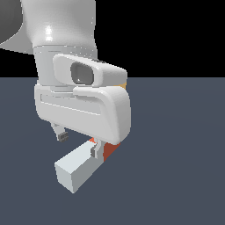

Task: Insert the peg into the horizontal hole in a box.

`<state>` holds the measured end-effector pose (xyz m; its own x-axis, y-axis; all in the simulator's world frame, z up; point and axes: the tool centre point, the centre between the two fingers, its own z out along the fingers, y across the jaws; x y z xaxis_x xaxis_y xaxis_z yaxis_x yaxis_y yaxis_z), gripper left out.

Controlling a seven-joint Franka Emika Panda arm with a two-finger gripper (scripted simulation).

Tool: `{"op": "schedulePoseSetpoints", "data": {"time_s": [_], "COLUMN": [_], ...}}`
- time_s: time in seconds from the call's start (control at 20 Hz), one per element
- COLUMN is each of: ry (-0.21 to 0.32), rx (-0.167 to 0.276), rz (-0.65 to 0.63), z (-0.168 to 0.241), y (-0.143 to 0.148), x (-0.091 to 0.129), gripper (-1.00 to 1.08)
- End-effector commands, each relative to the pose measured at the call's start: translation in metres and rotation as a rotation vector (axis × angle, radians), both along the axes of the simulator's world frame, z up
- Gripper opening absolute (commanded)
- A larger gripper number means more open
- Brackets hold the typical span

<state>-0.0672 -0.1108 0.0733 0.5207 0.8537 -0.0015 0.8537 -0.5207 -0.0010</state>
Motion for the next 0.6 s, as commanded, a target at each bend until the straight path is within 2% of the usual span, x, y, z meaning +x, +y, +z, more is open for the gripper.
{"op": "schedulePoseSetpoints", "data": {"time_s": [0.0,0.55], "ry": [-0.001,-0.001], "rx": [0.000,0.001], "rz": [0.000,-0.004], "z": [0.000,-0.040], "y": [0.000,0.000], "x": [0.000,-0.001], "gripper": [1.00,1.00]}}
